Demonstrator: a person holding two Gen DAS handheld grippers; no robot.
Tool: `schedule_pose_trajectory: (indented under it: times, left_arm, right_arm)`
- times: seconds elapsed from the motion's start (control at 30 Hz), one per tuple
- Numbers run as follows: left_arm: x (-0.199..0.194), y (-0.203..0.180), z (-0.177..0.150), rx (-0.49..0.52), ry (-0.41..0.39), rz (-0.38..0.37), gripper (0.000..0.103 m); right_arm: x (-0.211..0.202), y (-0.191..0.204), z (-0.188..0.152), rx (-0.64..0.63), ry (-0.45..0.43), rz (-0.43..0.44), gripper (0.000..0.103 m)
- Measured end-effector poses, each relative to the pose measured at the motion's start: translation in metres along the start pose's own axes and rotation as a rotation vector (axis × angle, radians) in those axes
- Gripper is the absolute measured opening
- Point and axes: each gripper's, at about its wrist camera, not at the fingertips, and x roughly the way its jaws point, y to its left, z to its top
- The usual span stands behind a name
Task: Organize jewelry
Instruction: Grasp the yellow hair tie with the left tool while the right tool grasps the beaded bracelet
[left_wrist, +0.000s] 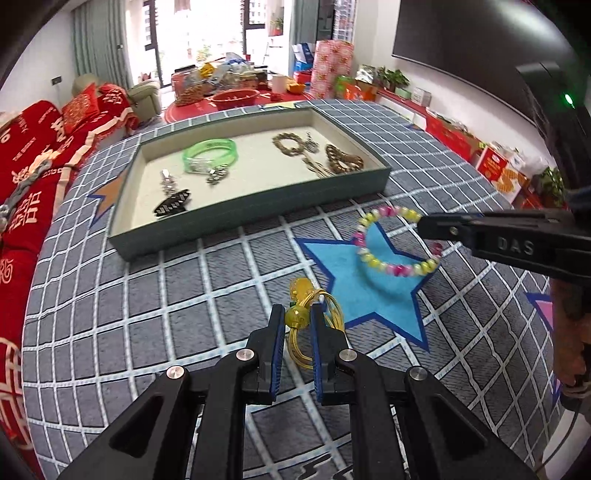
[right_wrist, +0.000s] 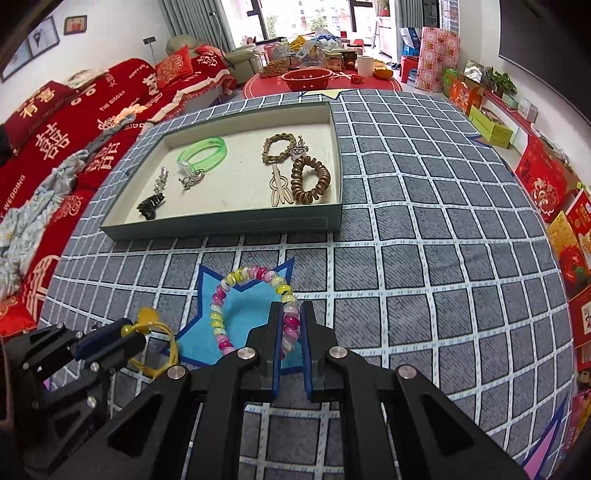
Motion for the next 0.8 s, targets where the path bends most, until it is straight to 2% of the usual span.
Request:
schedule_pose_trajectory:
  times: [0.47, 0.8]
  left_arm:
    - [-0.014, 0.025, 0.005, -0.066, -0.048, 0.005, 0.026]
    - [-0.019, 0.042, 0.012, -0.092, -0.08, 0.011, 0.026]
  right_arm:
    - [-0.014, 0.013, -0.008, 0.006, -0.001, 0.007, 0.01]
    - [-0.016, 0.025, 0.001, -0.01, -0.005, 0.003, 0.01]
